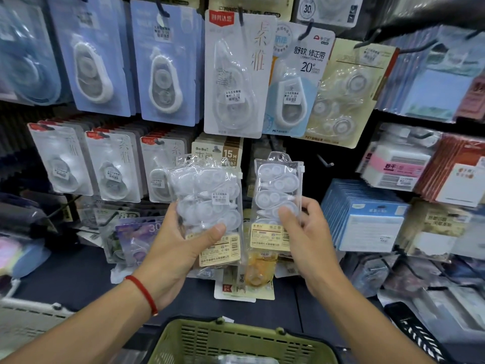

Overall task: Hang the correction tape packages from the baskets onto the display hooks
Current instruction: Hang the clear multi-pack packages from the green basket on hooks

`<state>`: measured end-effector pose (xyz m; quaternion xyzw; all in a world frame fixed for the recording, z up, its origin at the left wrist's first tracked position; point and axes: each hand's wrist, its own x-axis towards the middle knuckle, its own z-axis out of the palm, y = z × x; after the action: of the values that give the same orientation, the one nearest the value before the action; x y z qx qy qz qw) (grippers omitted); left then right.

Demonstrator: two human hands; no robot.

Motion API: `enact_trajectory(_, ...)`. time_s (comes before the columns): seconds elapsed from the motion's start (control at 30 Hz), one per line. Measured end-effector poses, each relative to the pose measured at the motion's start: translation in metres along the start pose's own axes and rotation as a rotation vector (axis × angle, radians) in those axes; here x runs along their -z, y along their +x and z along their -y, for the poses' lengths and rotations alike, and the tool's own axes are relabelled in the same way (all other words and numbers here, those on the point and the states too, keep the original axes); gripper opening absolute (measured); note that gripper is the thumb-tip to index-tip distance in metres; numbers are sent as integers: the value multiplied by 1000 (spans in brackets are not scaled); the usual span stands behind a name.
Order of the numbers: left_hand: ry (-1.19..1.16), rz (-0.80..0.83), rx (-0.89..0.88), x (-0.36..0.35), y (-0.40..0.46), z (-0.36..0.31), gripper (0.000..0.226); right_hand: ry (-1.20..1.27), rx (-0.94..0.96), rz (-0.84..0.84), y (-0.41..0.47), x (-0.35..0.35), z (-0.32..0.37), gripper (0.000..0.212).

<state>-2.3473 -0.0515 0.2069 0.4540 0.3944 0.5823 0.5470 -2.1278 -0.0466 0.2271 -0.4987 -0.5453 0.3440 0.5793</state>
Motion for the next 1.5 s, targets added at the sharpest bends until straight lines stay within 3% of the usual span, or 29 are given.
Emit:
enact_trajectory(0.43, 32, 5, -25, 1, -1, -1, 86, 42, 21, -23, 4, 2, -3, 15)
enact_trajectory(0.57, 28, -1, -39, 2, -1, -1, 87, 7, -7, -15, 6, 5, -5, 28)
enact_trajectory(0.63, 40, 9, -42, 4, 0, 0, 88, -112, -70, 8, 9, 7, -8, 43)
enact_trajectory(0.7, 48, 19, -44, 5, 0, 1, 88, -391, -167, 34, 10, 11, -12, 56)
enact_trajectory(0.77, 59, 35, -47, 5, 1, 3, 88, -556, -187, 93, 7, 13, -15, 49)
enact_trajectory(0.87, 68, 70, -49, 4, 0, 8, 85, -441, -136, 210, 1, 9, -10, 23)
enact_trajectory(1.03, 47, 103, -21, -5, -4, 13, 82, -271, -65, 352, -13, -11, -3, 49)
enact_trajectory(1.13, -22, 143, 35, -9, -6, 10, 69, -222, -34, 305, -14, -15, -7, 42)
enact_trajectory(1.27, -59, 143, 40, -11, -9, 4, 51, -121, -34, 264, -12, -13, -11, 10)
enact_trajectory(1.5, -82, 97, 59, -6, -6, 1, 47, -35, -18, -2, -8, -6, -3, 12)
